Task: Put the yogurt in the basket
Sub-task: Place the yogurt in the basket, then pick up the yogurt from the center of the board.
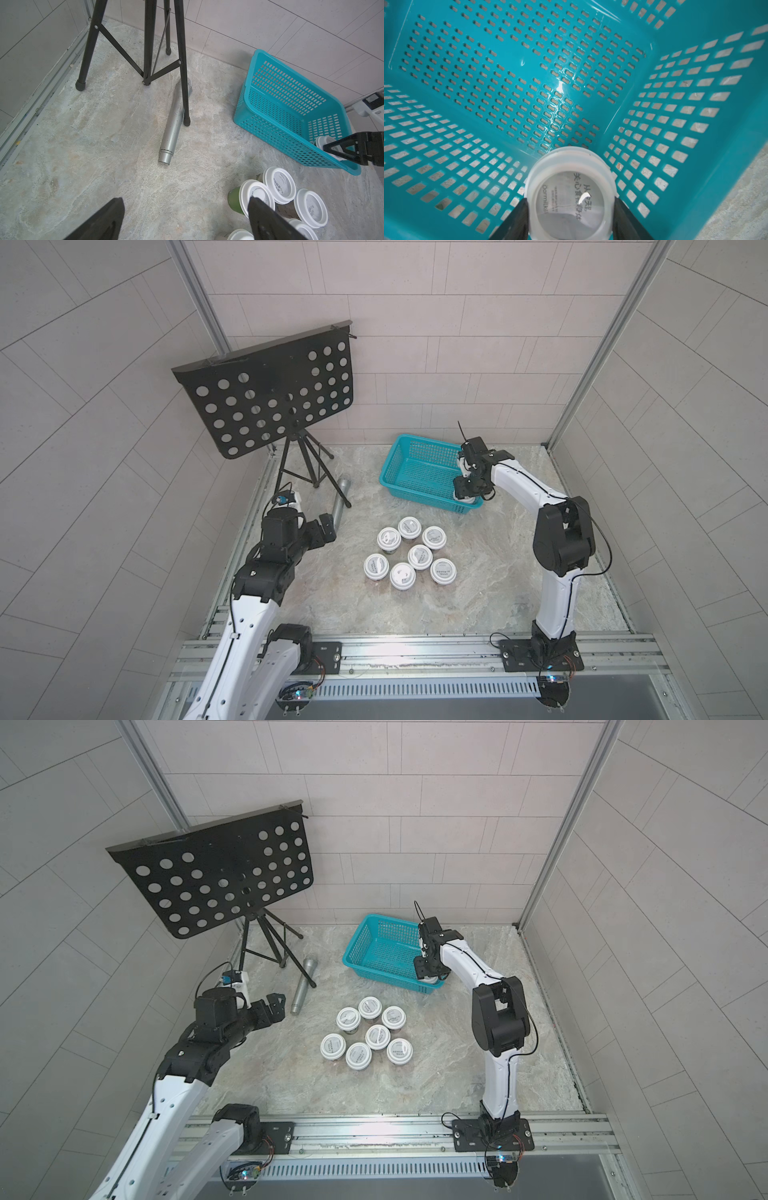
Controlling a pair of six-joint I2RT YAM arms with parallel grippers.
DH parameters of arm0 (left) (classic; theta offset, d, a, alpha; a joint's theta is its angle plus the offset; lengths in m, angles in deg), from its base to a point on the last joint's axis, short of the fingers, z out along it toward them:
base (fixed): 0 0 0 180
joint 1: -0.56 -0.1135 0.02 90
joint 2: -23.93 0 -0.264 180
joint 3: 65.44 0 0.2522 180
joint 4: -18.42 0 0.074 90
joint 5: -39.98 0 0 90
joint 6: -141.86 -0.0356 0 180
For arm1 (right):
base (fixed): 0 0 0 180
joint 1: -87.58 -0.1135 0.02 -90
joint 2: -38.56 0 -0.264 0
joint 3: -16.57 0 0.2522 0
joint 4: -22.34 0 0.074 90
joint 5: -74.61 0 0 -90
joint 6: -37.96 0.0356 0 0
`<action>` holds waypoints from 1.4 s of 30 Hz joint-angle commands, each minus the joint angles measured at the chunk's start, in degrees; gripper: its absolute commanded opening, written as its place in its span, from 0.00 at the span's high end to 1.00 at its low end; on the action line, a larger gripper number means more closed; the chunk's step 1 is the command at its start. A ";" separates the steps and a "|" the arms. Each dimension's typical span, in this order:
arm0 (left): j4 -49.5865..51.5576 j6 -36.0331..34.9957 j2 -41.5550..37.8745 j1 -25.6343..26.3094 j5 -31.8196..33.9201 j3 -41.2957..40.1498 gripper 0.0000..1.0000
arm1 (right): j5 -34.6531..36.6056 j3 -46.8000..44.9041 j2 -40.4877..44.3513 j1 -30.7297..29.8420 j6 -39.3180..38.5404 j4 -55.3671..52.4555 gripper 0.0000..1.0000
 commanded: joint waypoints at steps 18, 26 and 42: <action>0.37 -0.88 0.62 -0.44 -1.65 -0.35 0.00 | 0.87 1.54 3.60 -0.42 -0.15 -1.92 0.24; 0.91 -1.63 5.15 0.06 -8.01 1.17 0.00 | -1.25 -3.67 13.06 0.63 1.08 1.43 0.24; 0.81 -5.63 20.67 25.61 2.60 11.20 0.09 | -10.10 -33.44 43.28 1.34 5.48 11.83 0.23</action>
